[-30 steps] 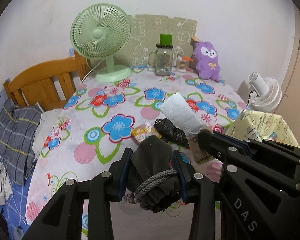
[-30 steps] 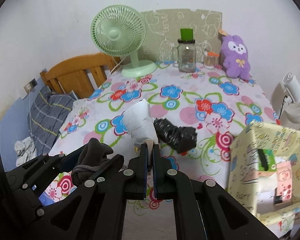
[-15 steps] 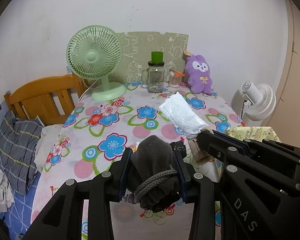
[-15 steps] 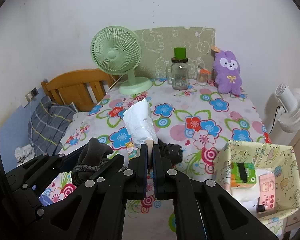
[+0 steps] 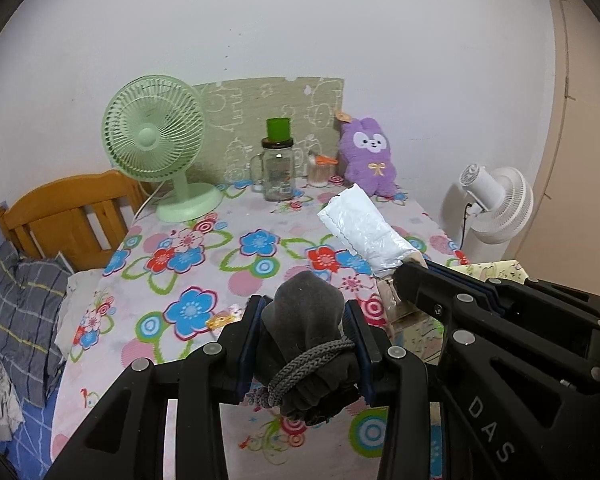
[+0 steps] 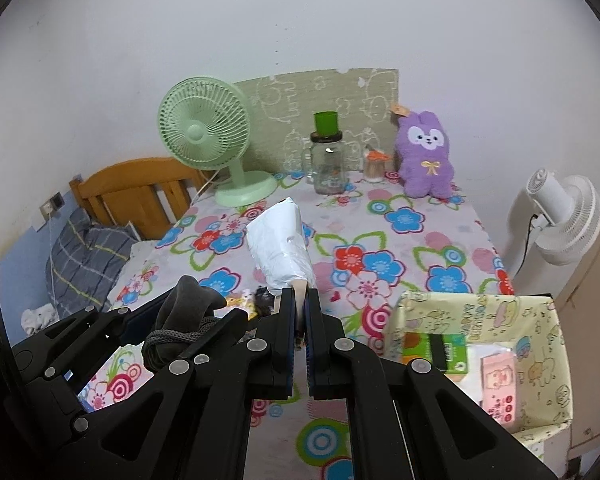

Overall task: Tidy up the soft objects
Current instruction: 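Lift the grey pouch and white sock and carry them over the paper box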

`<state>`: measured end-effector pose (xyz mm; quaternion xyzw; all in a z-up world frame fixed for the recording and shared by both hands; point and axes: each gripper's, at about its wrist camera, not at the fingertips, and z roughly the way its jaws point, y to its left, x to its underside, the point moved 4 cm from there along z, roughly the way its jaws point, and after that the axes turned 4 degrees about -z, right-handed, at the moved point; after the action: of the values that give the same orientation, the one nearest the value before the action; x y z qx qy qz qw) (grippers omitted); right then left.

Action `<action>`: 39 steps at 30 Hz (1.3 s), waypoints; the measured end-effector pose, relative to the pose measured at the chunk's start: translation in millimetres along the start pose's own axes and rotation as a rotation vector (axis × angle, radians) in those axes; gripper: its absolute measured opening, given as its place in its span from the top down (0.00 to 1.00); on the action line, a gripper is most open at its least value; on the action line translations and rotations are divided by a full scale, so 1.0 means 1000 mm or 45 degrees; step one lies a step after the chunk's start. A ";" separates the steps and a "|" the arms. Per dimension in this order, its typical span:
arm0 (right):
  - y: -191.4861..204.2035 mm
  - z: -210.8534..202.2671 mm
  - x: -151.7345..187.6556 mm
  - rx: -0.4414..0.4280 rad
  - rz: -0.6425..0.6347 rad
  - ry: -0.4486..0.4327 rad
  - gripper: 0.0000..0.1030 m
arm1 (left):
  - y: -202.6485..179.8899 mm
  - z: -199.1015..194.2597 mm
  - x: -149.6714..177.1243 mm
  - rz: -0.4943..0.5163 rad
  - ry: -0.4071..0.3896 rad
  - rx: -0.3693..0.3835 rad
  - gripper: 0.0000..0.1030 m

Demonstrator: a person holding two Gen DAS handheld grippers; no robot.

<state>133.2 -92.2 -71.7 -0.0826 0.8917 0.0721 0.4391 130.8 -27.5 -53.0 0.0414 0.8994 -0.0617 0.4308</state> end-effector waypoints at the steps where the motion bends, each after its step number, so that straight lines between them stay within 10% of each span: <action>1: -0.003 -0.001 0.000 0.005 0.002 -0.002 0.94 | -0.002 0.000 0.000 0.002 -0.001 0.004 0.61; 39: -0.124 -0.026 0.031 0.211 0.154 -0.001 0.94 | -0.124 0.037 0.007 0.141 0.038 0.174 0.61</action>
<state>120.7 -220.8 -87.8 0.0079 0.8979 0.0246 0.4395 139.1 -155.8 -72.1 0.1214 0.8957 -0.0982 0.4163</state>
